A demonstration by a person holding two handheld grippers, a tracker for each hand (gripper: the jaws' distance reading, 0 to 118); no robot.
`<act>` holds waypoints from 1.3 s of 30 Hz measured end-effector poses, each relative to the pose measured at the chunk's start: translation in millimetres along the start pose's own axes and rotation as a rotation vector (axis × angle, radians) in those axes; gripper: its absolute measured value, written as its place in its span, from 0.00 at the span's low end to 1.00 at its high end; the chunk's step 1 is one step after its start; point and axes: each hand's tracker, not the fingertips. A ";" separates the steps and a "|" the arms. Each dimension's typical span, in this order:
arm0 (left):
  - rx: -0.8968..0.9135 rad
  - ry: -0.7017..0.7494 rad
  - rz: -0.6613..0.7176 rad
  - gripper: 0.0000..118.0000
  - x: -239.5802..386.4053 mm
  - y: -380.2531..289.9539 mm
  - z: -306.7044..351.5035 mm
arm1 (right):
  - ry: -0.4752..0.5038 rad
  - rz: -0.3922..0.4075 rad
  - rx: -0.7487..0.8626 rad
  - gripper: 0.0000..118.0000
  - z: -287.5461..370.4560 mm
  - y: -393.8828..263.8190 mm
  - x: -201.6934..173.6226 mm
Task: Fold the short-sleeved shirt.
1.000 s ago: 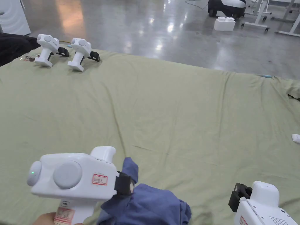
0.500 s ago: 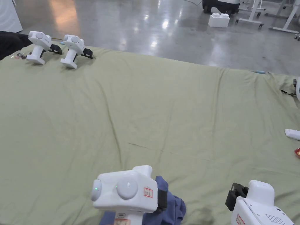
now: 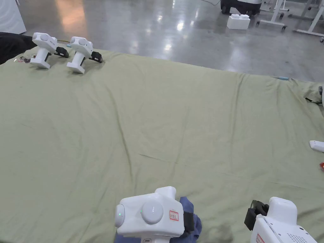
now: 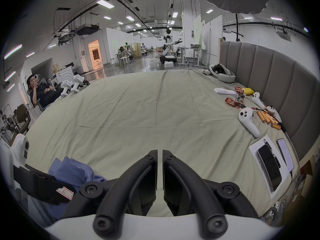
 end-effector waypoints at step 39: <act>0.274 -0.044 -0.185 0.15 -42.7 -1.1 49.9 | 0.064 -0.003 0.175 0.06 33.3 20.5 -16.8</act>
